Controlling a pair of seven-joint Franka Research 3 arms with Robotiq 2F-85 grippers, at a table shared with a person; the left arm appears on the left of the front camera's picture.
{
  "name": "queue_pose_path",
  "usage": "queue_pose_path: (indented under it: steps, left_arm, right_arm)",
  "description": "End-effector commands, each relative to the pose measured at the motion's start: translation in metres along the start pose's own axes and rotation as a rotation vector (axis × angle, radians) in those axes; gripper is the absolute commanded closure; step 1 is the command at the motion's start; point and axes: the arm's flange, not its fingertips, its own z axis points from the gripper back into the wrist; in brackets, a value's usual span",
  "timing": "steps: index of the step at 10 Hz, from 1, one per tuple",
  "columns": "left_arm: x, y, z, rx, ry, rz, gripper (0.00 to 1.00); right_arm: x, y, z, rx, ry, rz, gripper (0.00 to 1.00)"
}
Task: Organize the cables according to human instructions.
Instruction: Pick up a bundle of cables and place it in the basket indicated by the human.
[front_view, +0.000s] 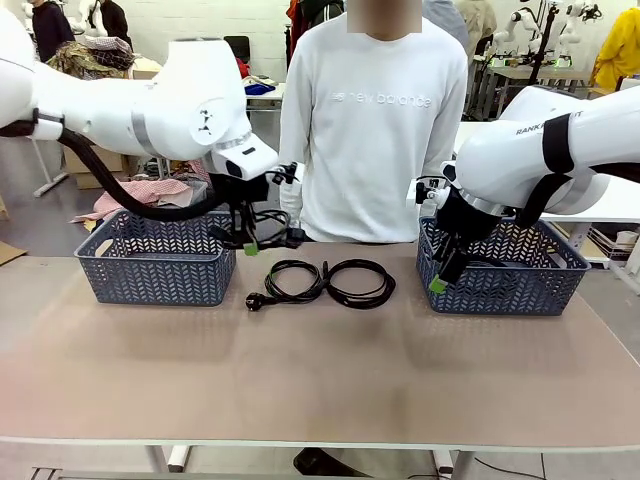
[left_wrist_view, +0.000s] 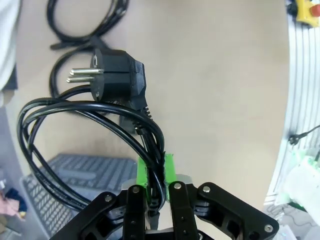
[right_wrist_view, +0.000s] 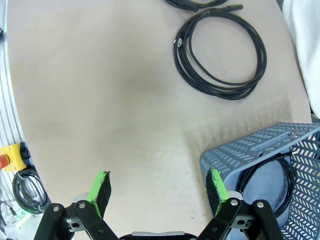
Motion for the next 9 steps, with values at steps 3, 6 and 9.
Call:
queue_pose_path:
  steps: [3,6,9]
  left_arm:
    - [-0.06,0.031,0.024,0.04,0.031,0.012,0.85]
    - [-0.106,0.057,0.024,0.031,0.063,-0.014,0.85]
    - [-0.133,0.08,0.013,0.013,0.064,-0.018,0.85]
  right_arm:
    - [0.001,-0.001,0.001,-0.006,0.004,0.004,0.0]
    - [0.001,-0.001,0.001,-0.006,0.004,0.004,0.0]
    - [0.001,-0.001,0.001,-0.006,0.004,0.004,0.0]
